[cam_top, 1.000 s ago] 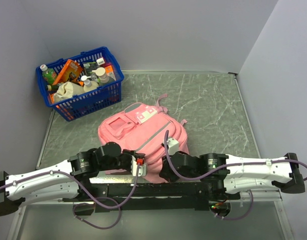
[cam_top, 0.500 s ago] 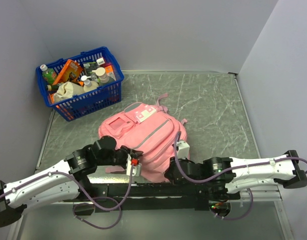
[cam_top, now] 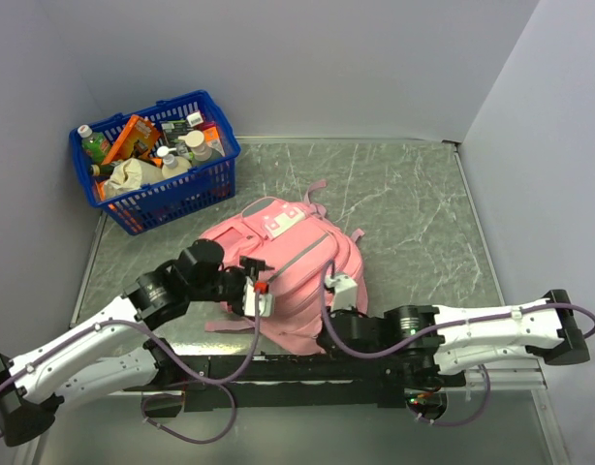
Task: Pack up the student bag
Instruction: Zip the student bag at the center of the board.
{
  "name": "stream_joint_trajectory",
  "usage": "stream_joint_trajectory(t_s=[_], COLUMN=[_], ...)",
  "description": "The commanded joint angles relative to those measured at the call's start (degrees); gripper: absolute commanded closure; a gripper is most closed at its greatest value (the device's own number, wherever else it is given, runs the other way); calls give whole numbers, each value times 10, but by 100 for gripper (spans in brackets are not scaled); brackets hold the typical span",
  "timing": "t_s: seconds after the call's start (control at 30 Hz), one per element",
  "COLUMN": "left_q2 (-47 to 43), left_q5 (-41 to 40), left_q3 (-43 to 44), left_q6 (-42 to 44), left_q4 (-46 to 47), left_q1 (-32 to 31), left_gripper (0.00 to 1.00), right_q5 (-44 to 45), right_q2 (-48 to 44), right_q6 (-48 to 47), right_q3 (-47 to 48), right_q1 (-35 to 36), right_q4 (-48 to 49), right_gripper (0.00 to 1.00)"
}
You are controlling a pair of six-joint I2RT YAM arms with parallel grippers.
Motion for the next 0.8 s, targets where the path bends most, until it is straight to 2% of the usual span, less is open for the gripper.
stream_joint_trajectory(t_s=[0.0, 0.1, 0.2, 0.3, 0.43, 0.53, 0.67, 0.73, 0.77], left_q2=[8, -35, -45, -49, -46, -25, -15, -5, -5], left_q5=[8, 32, 21, 12, -17, -57, -136, -147, -191], left_q3=[71, 68, 64, 52, 27, -12, -63, -82, -92], left_q6=[-37, -42, -58, -88, -112, -117, -126, -124, -131], left_q4=[-55, -64, -111, -114, -83, -47, 29, 40, 76], left_q1=[15, 1, -55, -118, -201, -236, -253, -259, -262], left_gripper=[25, 26, 29, 34, 31, 33, 35, 35, 36], right_q5=[-56, -80, -86, -102, -110, -113, -111, -110, -110], right_q2=[13, 13, 9, 10, 13, 14, 3, -3, -3], right_q6=[-108, -140, -160, -167, -169, -167, -160, -159, -160], right_q3=[36, 41, 48, 50, 53, 55, 49, 46, 47], right_q1=[-28, -56, -63, -73, -75, -75, -75, -75, -77], right_q4=[81, 117, 131, 136, 137, 131, 131, 135, 138], right_gripper=[100, 100, 100, 100, 100, 100, 100, 100, 100])
